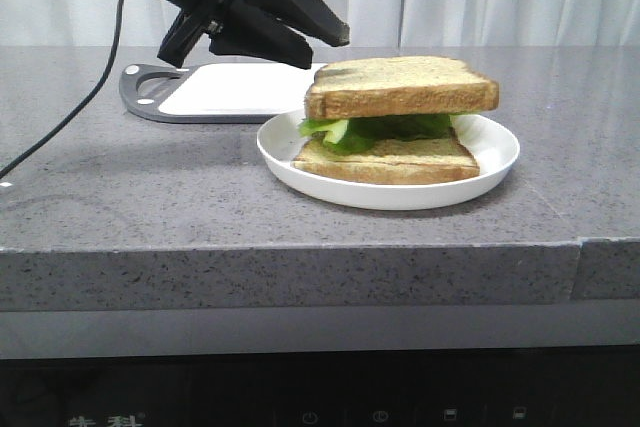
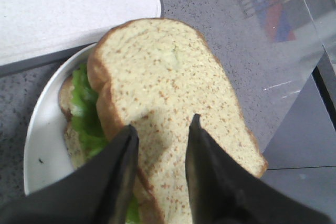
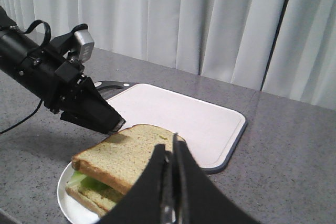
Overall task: Left arm grabs bread, right arm adds lettuce
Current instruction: 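Release the bread slice onto the lettuce and raise the left gripper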
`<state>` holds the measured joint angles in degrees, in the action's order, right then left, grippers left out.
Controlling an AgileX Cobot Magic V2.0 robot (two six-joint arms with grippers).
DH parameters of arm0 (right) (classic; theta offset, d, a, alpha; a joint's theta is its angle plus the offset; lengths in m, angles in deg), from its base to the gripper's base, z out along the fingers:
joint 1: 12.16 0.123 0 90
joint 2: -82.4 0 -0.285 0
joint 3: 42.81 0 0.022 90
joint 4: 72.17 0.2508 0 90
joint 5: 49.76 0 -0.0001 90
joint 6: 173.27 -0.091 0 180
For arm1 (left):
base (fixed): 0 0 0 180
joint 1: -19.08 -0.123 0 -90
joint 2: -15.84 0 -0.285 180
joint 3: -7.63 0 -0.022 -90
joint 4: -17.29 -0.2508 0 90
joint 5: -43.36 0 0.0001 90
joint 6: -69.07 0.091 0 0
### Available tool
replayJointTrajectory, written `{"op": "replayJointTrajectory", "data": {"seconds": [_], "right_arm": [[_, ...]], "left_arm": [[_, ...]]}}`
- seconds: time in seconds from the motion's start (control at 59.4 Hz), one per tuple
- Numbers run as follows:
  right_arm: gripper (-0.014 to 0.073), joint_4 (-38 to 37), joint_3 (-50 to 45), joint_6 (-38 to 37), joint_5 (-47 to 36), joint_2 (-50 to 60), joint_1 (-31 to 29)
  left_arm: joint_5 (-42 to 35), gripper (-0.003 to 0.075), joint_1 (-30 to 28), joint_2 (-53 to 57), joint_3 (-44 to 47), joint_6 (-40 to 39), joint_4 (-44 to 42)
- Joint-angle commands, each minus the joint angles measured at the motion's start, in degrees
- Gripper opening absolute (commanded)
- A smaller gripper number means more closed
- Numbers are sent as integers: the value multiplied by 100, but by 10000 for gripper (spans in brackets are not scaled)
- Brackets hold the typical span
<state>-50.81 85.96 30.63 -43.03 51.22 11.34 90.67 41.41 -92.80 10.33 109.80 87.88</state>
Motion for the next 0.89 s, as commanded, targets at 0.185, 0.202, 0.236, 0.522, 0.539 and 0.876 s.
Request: {"op": "replayJointTrajectory", "data": {"seconds": [0.185, 0.202, 0.236, 0.522, 0.539, 0.876], "right_arm": [[-62, -38, 153, 48, -417, -25, 8], [-62, -38, 153, 48, -423, -25, 8], [-62, -38, 153, 48, -408, -25, 8], [-62, 422, 153, 43, -389, -25, -66], [-62, 495, 153, 43, -423, -25, -104], [-62, 629, -40, 48, -533, 261, -859]], "left_arm": [[381, 93, -533, 885, -197, 11, 23], [381, 56, -555, 926, -197, 11, -47], [381, -8, -609, 1034, -197, 11, -187], [-373, -21, -646, 2270, 27, -387, -1963], [-512, -21, -646, 2396, 99, -447, -2101], [-3110, -21, -658, 5304, 2507, -895, -3895]]}}
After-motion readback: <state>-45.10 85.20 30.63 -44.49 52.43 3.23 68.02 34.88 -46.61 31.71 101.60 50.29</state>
